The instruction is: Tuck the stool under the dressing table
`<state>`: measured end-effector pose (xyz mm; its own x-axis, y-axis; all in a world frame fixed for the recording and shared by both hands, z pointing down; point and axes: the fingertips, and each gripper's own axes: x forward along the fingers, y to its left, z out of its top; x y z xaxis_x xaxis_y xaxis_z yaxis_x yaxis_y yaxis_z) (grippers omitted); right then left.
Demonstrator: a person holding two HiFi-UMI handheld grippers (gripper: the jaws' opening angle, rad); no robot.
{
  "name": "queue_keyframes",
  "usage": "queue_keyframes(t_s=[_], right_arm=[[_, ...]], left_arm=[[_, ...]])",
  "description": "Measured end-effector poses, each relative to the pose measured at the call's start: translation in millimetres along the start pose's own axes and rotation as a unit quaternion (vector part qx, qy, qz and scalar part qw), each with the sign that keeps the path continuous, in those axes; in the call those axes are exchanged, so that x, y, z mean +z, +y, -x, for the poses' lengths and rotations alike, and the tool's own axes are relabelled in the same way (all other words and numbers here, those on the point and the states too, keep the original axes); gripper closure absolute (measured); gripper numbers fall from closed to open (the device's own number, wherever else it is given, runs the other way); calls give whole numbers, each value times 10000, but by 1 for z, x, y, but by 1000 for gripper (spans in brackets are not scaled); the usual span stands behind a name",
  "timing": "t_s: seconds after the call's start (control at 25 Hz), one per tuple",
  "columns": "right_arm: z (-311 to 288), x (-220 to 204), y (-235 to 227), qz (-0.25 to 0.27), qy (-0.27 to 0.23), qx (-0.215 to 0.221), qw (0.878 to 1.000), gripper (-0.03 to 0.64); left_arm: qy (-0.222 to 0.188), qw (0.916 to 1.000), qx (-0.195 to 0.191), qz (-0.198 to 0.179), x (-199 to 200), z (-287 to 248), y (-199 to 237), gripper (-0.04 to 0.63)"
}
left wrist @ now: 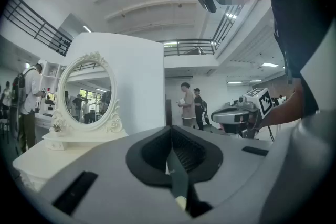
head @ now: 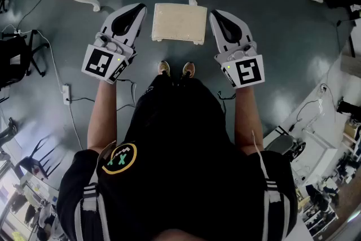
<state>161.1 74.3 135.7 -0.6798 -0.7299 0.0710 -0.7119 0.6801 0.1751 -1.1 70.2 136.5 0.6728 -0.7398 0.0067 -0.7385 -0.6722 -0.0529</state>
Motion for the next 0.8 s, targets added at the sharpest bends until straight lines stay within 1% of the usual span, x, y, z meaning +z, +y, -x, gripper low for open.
queue_keyframes(t_s=[0.24, 0.48, 0.64, 0.8], right_arm=[[-3, 3, 1, 25, -35, 36, 10000, 597], [-5, 12, 3, -164, -189, -20, 9997, 597], [-3, 2, 2, 48, -33, 7, 10000, 597], [-3, 5, 4, -2, -106, 59, 9999, 595]], left_arm=[[12, 10000, 29, -14, 2, 1, 2, 574], [6, 10000, 8, -20, 2, 1, 2, 574], [19, 10000, 4, -24, 2, 2, 2, 574], [15, 10000, -2, -32, 2, 1, 2, 574]])
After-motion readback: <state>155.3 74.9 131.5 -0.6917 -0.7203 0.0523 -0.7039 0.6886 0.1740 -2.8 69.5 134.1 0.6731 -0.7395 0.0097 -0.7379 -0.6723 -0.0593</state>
